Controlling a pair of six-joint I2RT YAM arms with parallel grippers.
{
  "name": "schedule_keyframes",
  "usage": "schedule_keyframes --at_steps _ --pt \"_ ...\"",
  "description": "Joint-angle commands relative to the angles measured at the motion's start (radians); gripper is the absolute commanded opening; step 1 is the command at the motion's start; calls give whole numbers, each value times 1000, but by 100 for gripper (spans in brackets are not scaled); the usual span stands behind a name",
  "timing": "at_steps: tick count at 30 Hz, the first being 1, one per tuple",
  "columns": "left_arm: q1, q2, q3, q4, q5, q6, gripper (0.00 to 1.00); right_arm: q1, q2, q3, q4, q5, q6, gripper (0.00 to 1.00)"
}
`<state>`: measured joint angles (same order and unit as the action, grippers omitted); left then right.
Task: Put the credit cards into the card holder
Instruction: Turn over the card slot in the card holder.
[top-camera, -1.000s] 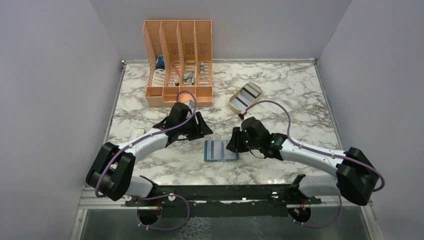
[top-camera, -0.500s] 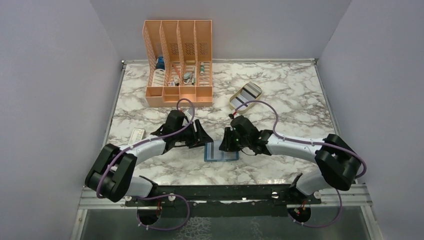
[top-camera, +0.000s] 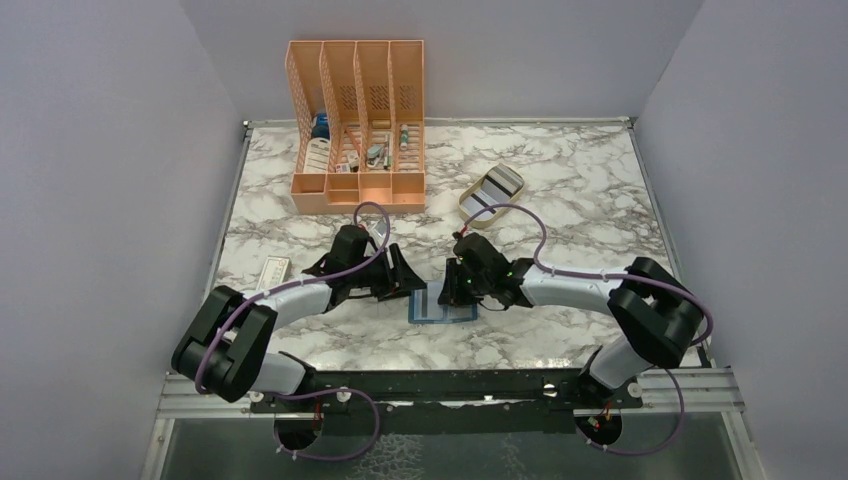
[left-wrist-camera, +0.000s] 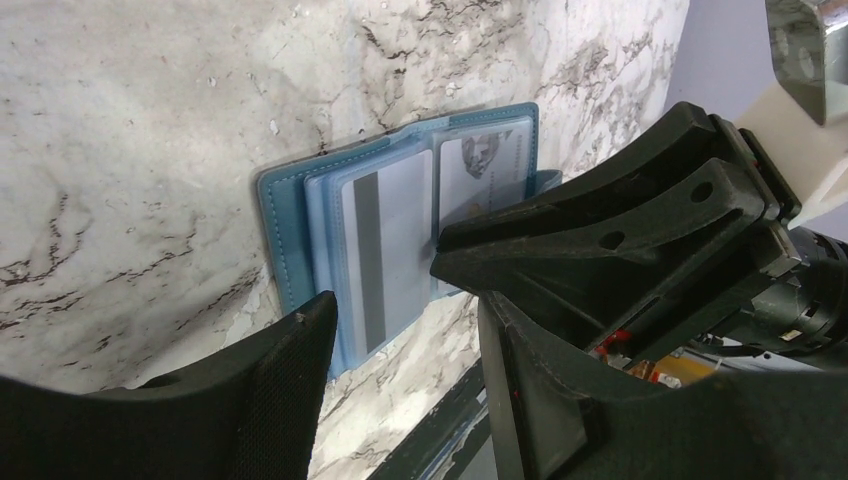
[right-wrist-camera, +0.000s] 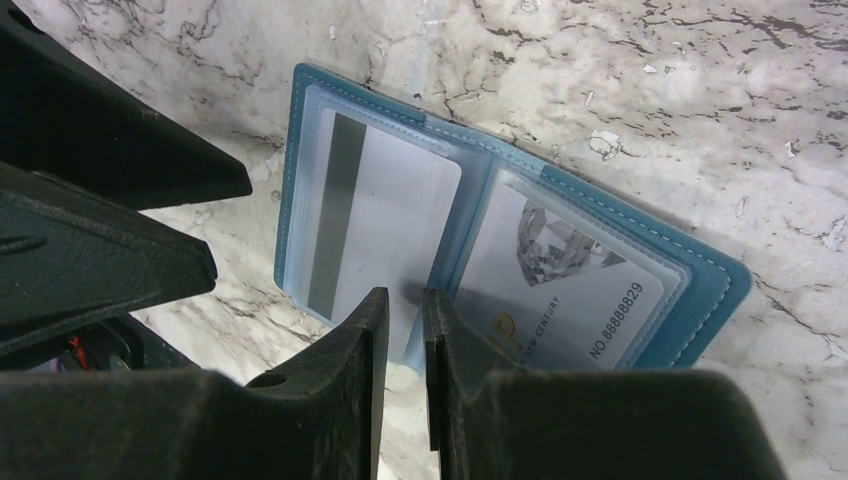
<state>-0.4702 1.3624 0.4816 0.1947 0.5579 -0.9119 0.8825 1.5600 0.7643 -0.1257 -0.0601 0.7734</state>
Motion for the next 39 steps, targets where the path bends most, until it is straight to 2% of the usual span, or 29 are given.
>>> schedule_keyframes --at_steps 1,5,14,39 --pt "6 16 -20 49 34 -13 56 6 27 -4 21 26 6 17" --pt "5 12 -18 60 37 -15 56 5 33 -18 24 42 5 10" --pt "1 42 -8 101 69 -26 57 6 50 -45 50 40 9 2" --pt "-52 106 6 168 64 -55 57 6 36 -59 65 27 9 1"
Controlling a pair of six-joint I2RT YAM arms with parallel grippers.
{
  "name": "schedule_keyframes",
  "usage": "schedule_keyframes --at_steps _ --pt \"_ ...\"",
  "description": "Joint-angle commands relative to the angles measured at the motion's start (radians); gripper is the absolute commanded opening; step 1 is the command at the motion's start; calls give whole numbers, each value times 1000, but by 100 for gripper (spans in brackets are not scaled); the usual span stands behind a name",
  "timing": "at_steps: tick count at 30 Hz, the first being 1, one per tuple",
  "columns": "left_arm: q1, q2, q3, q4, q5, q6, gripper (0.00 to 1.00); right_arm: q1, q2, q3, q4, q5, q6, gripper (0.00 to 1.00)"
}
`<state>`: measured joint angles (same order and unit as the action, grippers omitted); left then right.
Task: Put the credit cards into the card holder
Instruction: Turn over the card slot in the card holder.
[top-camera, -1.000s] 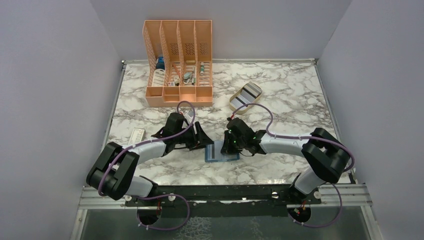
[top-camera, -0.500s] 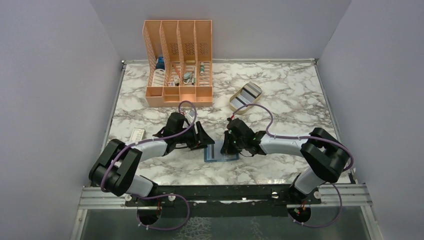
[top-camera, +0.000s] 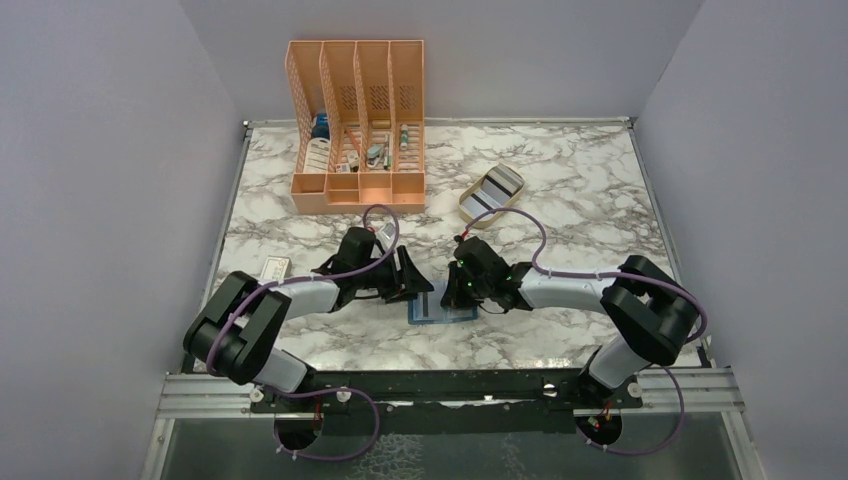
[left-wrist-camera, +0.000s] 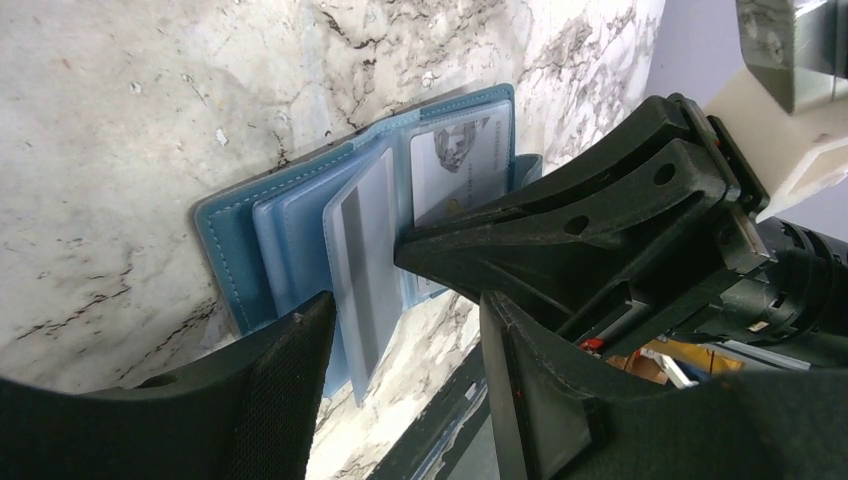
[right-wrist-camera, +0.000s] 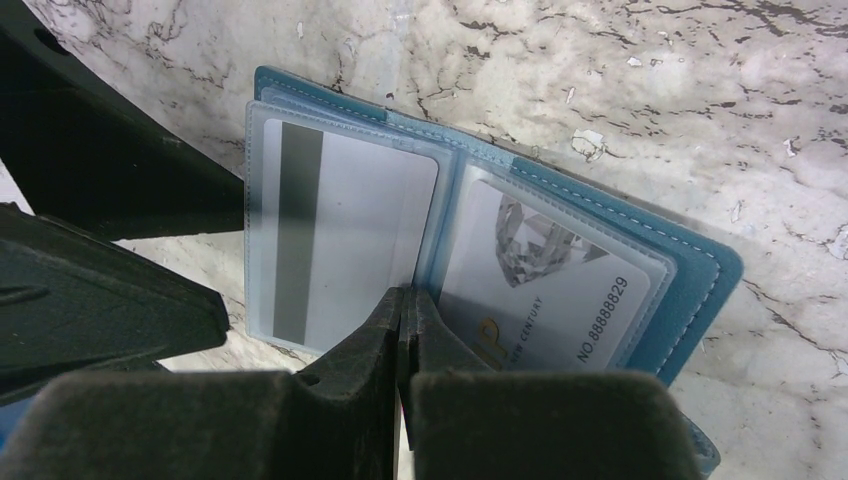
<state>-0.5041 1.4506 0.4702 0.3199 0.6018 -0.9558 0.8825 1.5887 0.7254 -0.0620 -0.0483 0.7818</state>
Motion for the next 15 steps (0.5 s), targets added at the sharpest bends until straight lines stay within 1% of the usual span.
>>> schedule_keyframes --at_steps 1,2,5,8,15 --pt "-21 17 20 44 20 -14 57 6 3 -20 4 11 1 1" --pt "-25 17 22 46 19 -16 57 6 -1 -22 8 5 -1 2" --pt "-31 10 27 48 17 -23 55 6 -27 -19 15 -4 -8 8" --pt "-36 2 35 49 15 -27 55 7 -57 -6 -18 20 -21 13" --pt "-50 3 51 48 14 -37 53 5 -160 3 -123 128 -44 18"
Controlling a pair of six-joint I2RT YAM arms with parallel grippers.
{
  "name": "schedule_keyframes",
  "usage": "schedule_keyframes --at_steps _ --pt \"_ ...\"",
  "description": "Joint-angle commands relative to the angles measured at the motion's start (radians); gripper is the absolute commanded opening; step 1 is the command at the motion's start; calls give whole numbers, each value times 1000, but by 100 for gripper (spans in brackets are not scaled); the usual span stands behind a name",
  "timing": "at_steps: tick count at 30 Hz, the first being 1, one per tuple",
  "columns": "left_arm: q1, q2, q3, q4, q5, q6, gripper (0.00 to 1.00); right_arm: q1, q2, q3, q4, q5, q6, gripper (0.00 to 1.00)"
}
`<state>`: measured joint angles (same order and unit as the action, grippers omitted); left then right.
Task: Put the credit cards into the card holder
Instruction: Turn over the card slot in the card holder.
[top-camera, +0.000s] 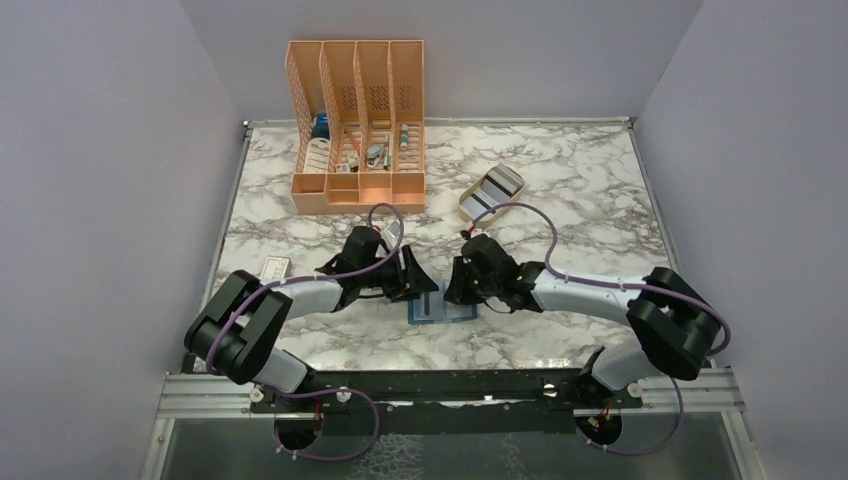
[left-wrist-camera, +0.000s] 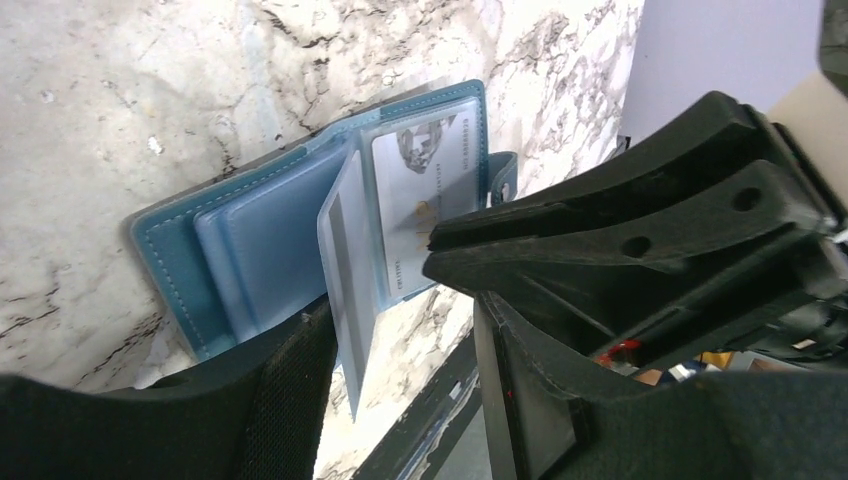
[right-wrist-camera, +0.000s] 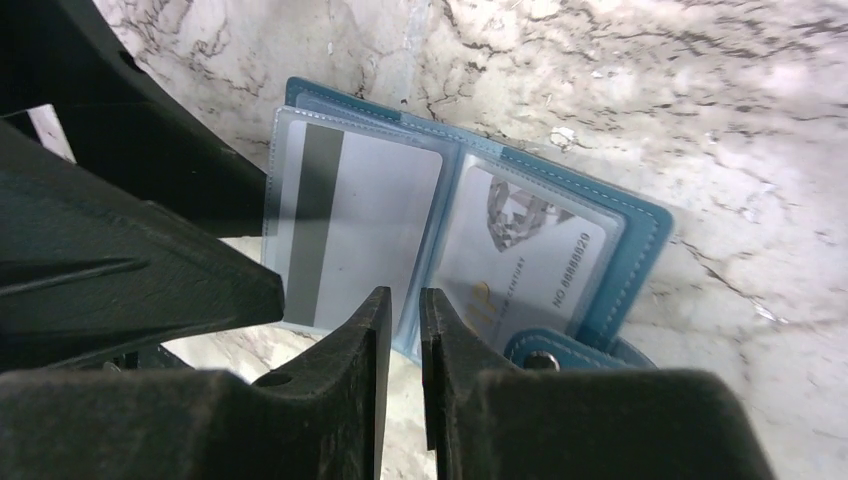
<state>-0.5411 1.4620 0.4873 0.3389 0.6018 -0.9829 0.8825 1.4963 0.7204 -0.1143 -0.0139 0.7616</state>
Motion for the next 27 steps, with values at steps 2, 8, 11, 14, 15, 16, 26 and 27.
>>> schedule_keyframes --at_steps 2,8,11,14,15,16,26,27 --pt "-22 -11 40 29 10 -14 53 6 -104 5 -107 127 -25 19" --pt "-64 0 75 29 -10 -26 53 5 -255 4 -205 242 -23 22" --pt "-93 17 99 30 -24 -30 53 6 -343 -8 -230 293 -18 23" --pt "-118 42 123 30 -38 -32 53 5 -416 -15 -245 320 -13 25" --pt "-127 53 132 31 -40 -33 53 6 -435 -17 -246 325 -13 25" --pt "-136 62 142 31 -42 -33 53 6 -453 -20 -245 327 -14 26" --pt "-169 84 169 34 -77 -34 53 6 -474 -13 -261 344 -36 29" --pt "-169 84 169 34 -79 -35 53 6 -472 -10 -266 348 -39 30"
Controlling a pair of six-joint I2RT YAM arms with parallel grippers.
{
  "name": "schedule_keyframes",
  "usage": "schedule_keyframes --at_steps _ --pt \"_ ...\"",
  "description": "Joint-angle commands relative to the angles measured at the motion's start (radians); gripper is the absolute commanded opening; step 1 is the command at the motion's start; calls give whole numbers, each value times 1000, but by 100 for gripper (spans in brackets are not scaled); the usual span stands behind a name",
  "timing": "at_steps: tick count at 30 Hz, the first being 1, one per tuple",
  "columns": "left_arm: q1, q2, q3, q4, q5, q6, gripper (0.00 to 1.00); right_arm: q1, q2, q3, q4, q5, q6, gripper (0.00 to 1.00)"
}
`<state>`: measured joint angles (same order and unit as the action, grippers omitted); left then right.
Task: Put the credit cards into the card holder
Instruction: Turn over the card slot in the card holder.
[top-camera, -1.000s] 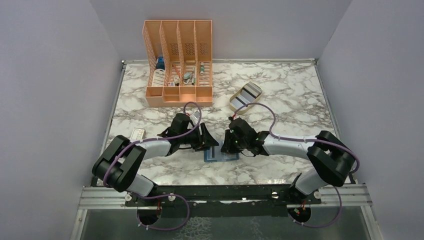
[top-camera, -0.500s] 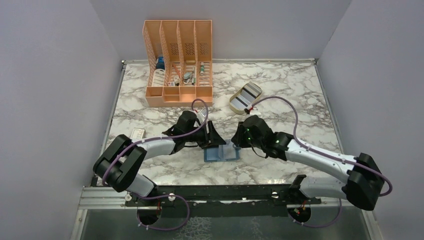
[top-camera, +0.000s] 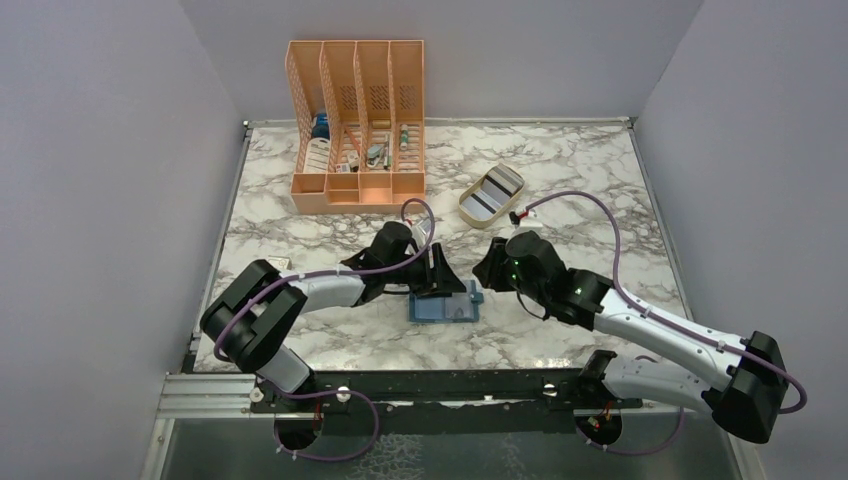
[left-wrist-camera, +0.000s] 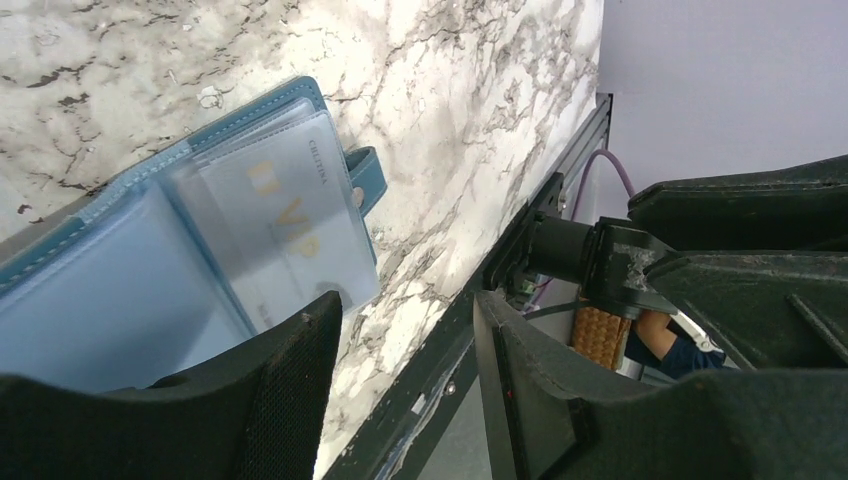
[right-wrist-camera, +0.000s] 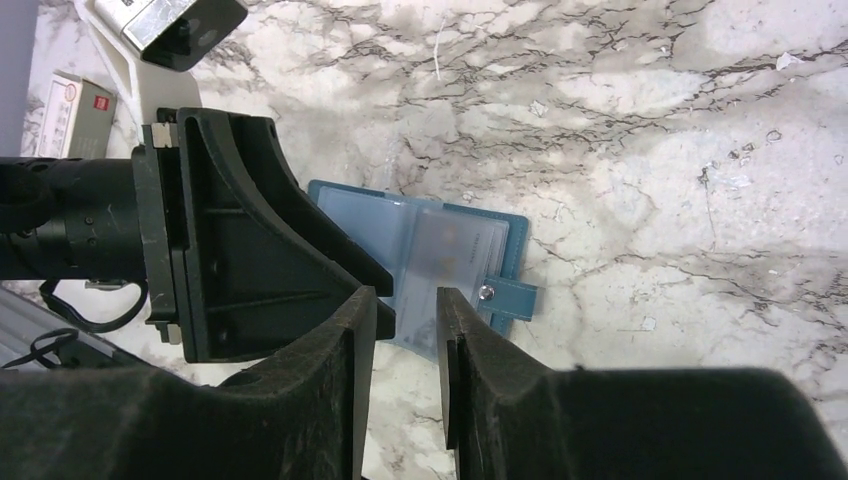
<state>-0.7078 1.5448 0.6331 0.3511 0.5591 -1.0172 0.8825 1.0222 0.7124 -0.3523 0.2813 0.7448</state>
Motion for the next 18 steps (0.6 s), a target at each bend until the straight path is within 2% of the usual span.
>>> schedule_keyframes --at_steps 1,7,14,18 --pt "-2 -2 22 22 -40 -1 53 6 4 4 -30 55 -27 30" --pt "-1 -59 -9 3 -98 17 53 6 21 49 -17 96 -121 32" --pt "10 -137 33 -261 -232 141 53 -10 145 149 -7 221 -254 35" --pt "75 -208 16 -342 -239 187 53 -48 251 230 1 253 -315 36"
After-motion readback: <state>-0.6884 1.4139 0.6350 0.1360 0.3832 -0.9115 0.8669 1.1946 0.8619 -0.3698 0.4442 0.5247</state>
